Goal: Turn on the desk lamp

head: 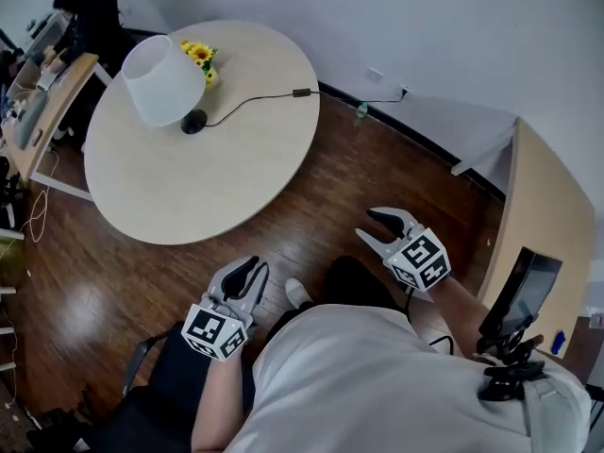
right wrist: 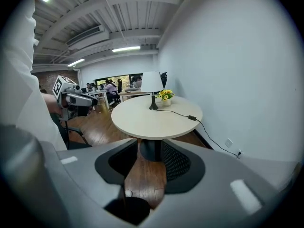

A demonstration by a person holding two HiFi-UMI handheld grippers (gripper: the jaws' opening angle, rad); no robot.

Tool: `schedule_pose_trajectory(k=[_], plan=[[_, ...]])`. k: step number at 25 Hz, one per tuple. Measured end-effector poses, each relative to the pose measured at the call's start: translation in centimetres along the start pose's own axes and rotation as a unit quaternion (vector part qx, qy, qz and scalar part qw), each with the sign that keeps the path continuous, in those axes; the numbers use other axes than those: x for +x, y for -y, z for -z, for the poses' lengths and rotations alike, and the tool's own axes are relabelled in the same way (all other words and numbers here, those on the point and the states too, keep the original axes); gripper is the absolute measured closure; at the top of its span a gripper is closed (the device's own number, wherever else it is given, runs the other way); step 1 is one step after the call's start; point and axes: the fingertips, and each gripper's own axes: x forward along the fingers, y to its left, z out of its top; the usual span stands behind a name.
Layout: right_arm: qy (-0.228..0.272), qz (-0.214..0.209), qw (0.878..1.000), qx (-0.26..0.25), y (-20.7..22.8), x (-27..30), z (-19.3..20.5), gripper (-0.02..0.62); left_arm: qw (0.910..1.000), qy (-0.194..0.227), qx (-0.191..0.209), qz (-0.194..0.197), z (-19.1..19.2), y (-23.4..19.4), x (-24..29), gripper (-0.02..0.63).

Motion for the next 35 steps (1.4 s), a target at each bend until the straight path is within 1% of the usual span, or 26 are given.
schedule_pose_trajectory(k=[4,8,13,16,19,24,27,30,35], plan=[[-0.009,-0.009,1.000,-0.010,3.2,2.5,-1.1,0.431,0.9999,0.006,-0.007,-0.011,-1.2,-2.1,2.2,0.529],[-0.012,-0.029,0.999,-0.021,7.4,6.9,-3.1,0.431,0.9989,0.006,-0.022,-0.041,-2.3,-5.7,4.7,0.529],[-0.014,-0.069,0.996,-0.055,13.2,12.8,-7.1,0.431,0.9959,0.017,-0.036,-0.081,-6.0,-9.4,9.1,0.529],[-0.013,-0.086,0.993,-0.078,17.3,15.8,-9.9,0.431,0.9948,0.022,-0.032,-0.094,-8.5,-11.0,12.4,0.529],[-0.017,-0.100,0.990,-0.100,20.7,18.8,-11.3,0.431,0.9928,0.030,-0.028,-0.112,-10.4,-12.2,14.9,0.529],[-0.031,-0.123,0.982,-0.137,24.8,23.6,-12.5,0.431,0.9876,0.033,-0.036,-0.149,-11.5,-13.6,17.0,0.528],[-0.047,-0.136,0.976,-0.161,26.4,26.7,-12.2,0.431,0.9830,0.034,-0.047,-0.174,-11.5,-14.3,17.6,0.526],[-0.063,-0.145,0.969,-0.187,27.6,29.6,-11.8,0.431,0.9782,0.033,-0.054,-0.198,-11.3,-15.0,17.7,0.526],[-0.090,-0.166,0.960,-0.207,28.5,33.2,-10.6,0.430,0.9681,0.044,-0.066,-0.238,-11.7,-15.9,16.8,0.526]])
